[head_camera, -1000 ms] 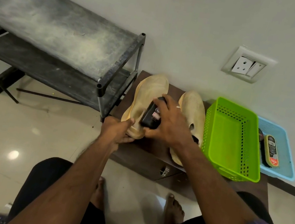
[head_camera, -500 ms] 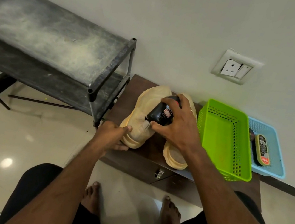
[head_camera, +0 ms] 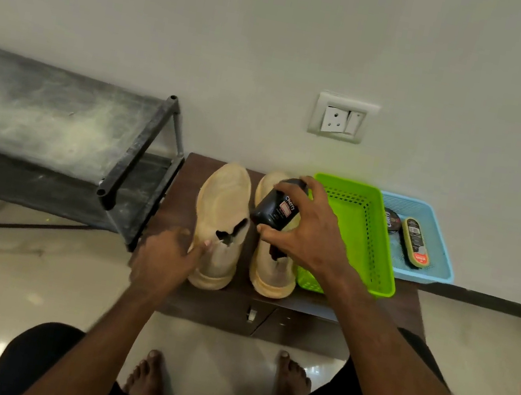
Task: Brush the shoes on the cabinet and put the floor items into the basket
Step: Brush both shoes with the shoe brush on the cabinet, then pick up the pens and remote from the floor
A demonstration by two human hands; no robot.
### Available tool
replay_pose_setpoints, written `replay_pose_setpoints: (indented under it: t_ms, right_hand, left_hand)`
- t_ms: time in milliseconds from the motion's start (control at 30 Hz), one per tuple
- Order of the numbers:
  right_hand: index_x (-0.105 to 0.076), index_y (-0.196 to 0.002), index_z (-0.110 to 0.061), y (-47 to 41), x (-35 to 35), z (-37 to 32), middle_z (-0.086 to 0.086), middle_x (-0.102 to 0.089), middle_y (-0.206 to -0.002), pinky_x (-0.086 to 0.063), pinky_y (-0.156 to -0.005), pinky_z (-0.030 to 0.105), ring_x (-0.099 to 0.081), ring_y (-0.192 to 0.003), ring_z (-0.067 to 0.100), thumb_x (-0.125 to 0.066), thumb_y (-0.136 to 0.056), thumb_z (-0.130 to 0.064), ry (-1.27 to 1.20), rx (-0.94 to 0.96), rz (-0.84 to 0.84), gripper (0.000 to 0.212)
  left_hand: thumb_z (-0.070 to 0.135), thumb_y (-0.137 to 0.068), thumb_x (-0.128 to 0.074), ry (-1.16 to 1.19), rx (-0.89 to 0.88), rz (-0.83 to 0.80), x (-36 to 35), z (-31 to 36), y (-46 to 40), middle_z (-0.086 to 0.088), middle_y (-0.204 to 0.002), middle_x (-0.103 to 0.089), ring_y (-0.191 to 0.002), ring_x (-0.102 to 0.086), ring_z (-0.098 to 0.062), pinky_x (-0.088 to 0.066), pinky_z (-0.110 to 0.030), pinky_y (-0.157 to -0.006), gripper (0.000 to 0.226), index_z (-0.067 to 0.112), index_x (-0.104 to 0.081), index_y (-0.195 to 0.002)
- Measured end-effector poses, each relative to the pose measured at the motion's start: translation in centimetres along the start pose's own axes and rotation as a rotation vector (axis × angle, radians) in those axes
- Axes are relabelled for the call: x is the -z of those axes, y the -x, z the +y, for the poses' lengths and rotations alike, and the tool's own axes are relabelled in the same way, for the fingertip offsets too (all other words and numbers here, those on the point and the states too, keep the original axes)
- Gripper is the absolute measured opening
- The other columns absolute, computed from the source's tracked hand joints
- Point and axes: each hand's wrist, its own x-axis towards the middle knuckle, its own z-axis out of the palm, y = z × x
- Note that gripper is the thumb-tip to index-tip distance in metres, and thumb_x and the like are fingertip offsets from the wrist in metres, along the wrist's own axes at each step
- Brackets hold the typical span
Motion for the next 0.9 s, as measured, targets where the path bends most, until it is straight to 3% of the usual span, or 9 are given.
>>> replay_pose_setpoints:
  t_ms: [67, 167, 233, 400, 567, 733, 900]
  right_hand:
    - [-0.058, -0.127, -0.039, 0.5, 2.4, 1.9, -0.004, -0.035, -0.145, -0.044, -0.097, 0.023, -0.050, -0.123, 0.013, -0.082, -0.056, -0.045, -0.029, -0.036, 0.037, 0.076]
    - [-0.056, -0.128, -0.041, 1.6, 6.4, 6.7, -0.003, -0.032, -0.144, -0.055, -0.093, 0.037, -0.050, -0.124, 0.017, -0.081, -0.055, -0.047, -0.028, -0.114, 0.063, 0.078]
    - [-0.055, -0.129, -0.043, 2.6, 9.4, 10.4, -0.002, -0.033, -0.142, -0.054, -0.095, 0.040, -0.054, -0.120, 0.021, -0.080, -0.056, -0.051, 0.016, -0.178, 0.054, 0.078]
    - [-0.055, -0.128, -0.043, 3.9, 15.9, 17.7, -0.001, -0.040, -0.139, -0.047, -0.097, 0.033, -0.060, -0.111, 0.021, -0.083, -0.060, -0.052, 0.157, -0.345, -0.023, 0.073]
    - [-0.039, -0.137, -0.045, 1.5, 16.6, 22.4, 0.002, -0.046, -0.139, -0.046, -0.098, 0.049, -0.051, -0.122, 0.030, -0.076, -0.054, -0.065, 0.342, -0.321, -0.227, 0.093]
    - [-0.032, -0.133, -0.046, -1.2, 14.6, 24.5, 0.000, -0.052, -0.127, -0.047, -0.094, 0.051, -0.047, -0.119, 0.029, -0.086, -0.050, -0.045, 0.365, -0.265, -0.486, 0.099]
    - [-0.034, -0.131, -0.045, -1.5, 12.9, 26.3, -0.008, -0.047, -0.112, -0.051, -0.090, 0.049, -0.047, -0.106, 0.022, -0.092, -0.047, -0.035, 0.244, -0.224, -0.578, 0.103]
  left_hand:
    - [0.060, -0.086, -0.067, 0.046, -0.106, 0.118, -0.3, 2.5, -0.1, -0.003, -0.083, -0.068, -0.090, -0.068, -0.032, -0.055, -0.041, -0.078, 0.045, 0.017, -0.067, -0.102]
    - [0.046, -0.089, -0.071, 0.064, -0.323, 0.178, -1.8, 7.6, -0.8, 0.001, -0.063, -0.060, -0.075, -0.067, -0.029, -0.049, -0.035, -0.068, 0.035, 0.012, -0.067, -0.095]
    - [0.041, -0.090, -0.072, 0.066, -0.447, 0.119, -3.5, 11.7, -1.0, 0.001, -0.061, -0.057, -0.073, -0.066, -0.031, -0.047, -0.037, -0.066, 0.031, 0.011, -0.065, -0.091]
    - [0.045, -0.091, -0.070, 0.017, -0.661, -0.091, -8.4, 19.7, -0.7, 0.004, -0.063, -0.054, -0.077, -0.066, -0.032, -0.052, -0.043, -0.068, 0.030, 0.016, -0.062, -0.094]
    - [0.044, -0.091, -0.069, -0.070, -0.688, -0.170, -11.7, 22.3, -0.2, 0.004, -0.069, -0.053, -0.077, -0.062, -0.029, -0.046, -0.038, -0.063, 0.028, 0.017, -0.060, -0.092]
    - [0.043, -0.091, -0.069, -0.134, -0.667, -0.213, -12.3, 22.2, -1.0, 0.003, -0.067, -0.054, -0.073, -0.061, -0.029, -0.049, -0.039, -0.062, 0.027, 0.019, -0.058, -0.087]
    - [0.042, -0.090, -0.070, -0.150, -0.639, -0.230, -12.0, 22.1, -1.8, 0.001, -0.064, -0.057, -0.066, -0.060, -0.026, -0.052, -0.042, -0.062, 0.025, 0.021, -0.058, -0.083]
